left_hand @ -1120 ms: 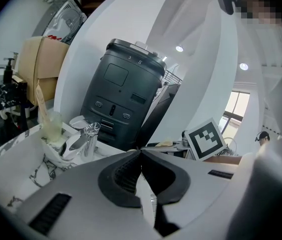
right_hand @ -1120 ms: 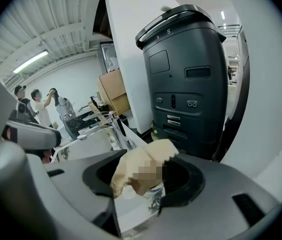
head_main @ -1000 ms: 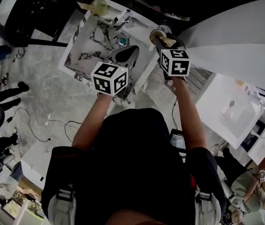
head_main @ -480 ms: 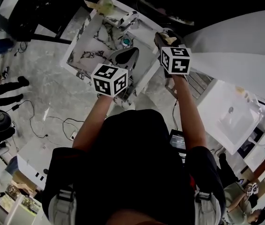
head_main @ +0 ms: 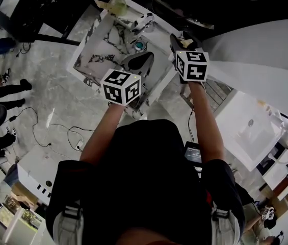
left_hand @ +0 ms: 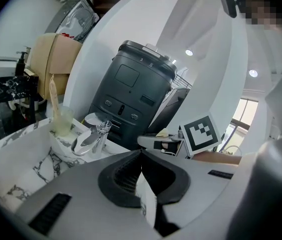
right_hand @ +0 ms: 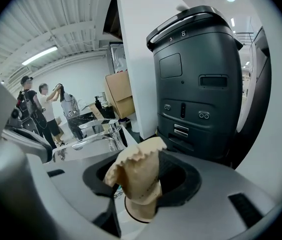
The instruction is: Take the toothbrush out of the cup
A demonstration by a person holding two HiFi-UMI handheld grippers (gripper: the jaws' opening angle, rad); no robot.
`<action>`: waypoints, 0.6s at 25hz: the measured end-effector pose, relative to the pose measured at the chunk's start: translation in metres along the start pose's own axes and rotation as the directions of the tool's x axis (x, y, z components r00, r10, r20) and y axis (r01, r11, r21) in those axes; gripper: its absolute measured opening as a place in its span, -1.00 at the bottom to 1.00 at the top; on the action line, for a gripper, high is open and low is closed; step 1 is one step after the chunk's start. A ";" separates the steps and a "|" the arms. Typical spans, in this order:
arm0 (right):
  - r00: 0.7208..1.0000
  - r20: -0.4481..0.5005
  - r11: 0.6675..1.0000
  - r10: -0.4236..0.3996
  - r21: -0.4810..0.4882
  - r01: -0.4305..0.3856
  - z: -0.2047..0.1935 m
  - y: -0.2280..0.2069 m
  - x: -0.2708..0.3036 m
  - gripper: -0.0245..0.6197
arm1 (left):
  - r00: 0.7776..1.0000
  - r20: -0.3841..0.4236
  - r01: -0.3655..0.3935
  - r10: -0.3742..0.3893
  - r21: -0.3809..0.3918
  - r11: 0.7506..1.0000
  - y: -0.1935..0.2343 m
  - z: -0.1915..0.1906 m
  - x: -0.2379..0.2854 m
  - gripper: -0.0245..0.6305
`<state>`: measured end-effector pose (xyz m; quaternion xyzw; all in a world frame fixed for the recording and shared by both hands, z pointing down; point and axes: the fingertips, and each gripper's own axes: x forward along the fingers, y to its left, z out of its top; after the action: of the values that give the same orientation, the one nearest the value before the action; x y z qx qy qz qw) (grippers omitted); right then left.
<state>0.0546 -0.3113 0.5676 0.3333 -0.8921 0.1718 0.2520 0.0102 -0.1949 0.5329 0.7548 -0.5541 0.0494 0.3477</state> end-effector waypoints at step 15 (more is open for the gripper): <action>1.000 -0.002 0.998 -0.023 -0.059 0.023 0.000 -0.001 -0.001 -0.68 | 1.000 -0.002 0.009 -0.009 -0.023 1.000 0.004 -0.002 0.002 -0.90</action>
<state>0.0556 -0.3115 0.5677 0.3355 -0.8927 0.1429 0.2650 0.0076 -0.1958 0.5372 0.7533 -0.5507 0.0424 0.3571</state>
